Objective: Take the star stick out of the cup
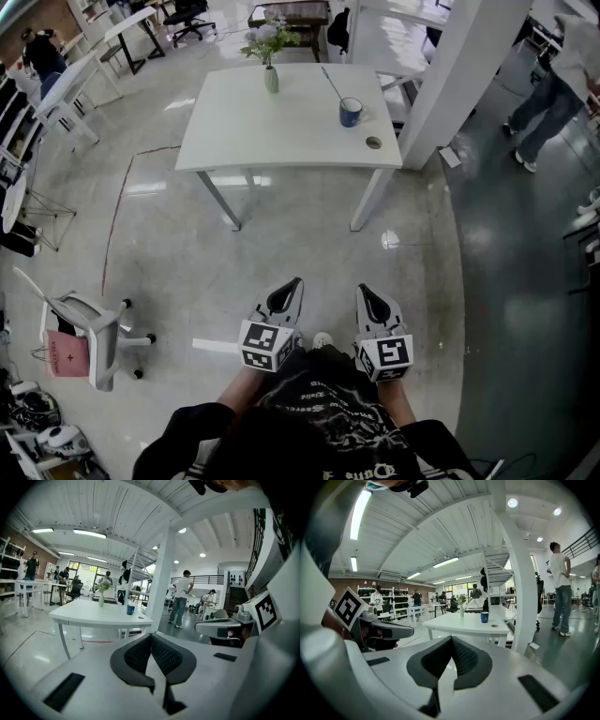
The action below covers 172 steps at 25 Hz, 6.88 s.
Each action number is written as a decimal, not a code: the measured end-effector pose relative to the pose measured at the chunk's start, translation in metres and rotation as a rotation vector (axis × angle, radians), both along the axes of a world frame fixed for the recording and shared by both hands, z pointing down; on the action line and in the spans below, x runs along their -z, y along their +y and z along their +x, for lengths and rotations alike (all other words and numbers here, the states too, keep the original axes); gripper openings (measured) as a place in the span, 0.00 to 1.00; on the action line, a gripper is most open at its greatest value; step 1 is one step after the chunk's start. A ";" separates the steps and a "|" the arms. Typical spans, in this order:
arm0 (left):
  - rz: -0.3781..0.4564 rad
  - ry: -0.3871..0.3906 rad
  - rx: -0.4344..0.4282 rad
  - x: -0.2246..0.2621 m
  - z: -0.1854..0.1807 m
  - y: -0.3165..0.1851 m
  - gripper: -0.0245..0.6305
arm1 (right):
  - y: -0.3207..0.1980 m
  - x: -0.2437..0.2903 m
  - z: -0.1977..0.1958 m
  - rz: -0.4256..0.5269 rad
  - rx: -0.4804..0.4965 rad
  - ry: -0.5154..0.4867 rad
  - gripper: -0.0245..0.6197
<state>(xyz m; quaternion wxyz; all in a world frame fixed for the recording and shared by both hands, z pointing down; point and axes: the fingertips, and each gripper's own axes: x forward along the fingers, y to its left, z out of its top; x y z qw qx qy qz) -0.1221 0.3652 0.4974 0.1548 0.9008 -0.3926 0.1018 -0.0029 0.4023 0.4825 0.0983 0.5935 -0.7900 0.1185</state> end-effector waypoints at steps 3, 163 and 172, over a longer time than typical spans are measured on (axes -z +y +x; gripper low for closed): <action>-0.003 0.001 -0.002 -0.001 -0.012 0.005 0.07 | 0.004 0.000 -0.010 -0.005 -0.010 0.001 0.05; -0.044 0.006 0.462 -0.025 0.028 -0.606 0.07 | -0.746 -0.064 0.107 -0.252 0.325 0.235 0.21; -0.049 0.007 0.462 -0.029 0.025 -0.609 0.07 | -0.750 -0.064 0.108 -0.242 0.306 0.272 0.06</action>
